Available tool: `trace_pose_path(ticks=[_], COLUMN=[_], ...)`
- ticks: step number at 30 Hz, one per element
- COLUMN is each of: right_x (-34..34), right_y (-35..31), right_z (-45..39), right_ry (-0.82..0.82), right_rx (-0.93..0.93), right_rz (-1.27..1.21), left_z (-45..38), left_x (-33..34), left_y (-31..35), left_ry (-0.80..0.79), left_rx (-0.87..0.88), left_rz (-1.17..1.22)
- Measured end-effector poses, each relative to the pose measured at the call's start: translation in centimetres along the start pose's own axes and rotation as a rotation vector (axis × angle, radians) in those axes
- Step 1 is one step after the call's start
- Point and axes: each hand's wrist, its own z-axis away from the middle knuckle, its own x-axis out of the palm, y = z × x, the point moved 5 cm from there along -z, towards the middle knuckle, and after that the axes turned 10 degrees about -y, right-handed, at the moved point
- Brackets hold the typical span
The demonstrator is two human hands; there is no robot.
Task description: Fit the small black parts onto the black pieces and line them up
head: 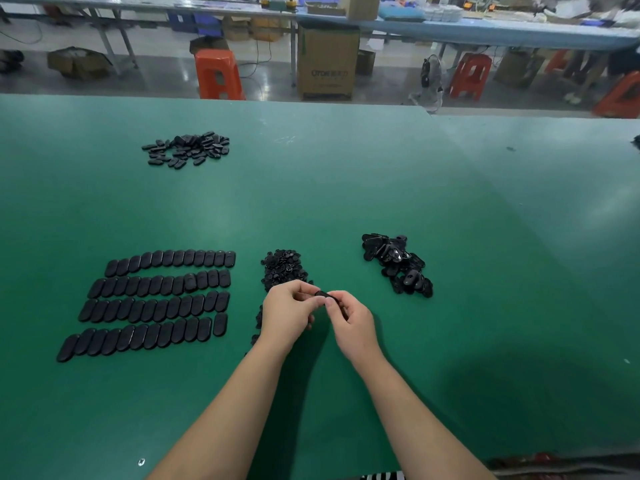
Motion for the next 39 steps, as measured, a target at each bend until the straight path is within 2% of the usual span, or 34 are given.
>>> trace_pose_path(ticks=[11,25,35,39], right_x=[0.0,0.5,0.2,0.1], right_y=[0.3,-0.6,0.1,0.4], right_z=[-0.2,0.1,-0.2,-0.2], right_ry=[0.039,-0.029,-0.017,-0.009], right_rx=[0.020,-0.048,0.006,0.016], right_rz=[0.011,0.158,0.034,-0.024], left_z=[0.4,1.2,1.6,1.8], left_x=[0.3,-0.1,0.9,1.0], left_y=[0.5,1.7,1.8,1.5], left_ry=[0.002,-0.044,0.016,0.023], left_rx=[-0.004,0.016,0.012,0.009], left_rz=[-0.091,-0.240,-0.264,-0.204])
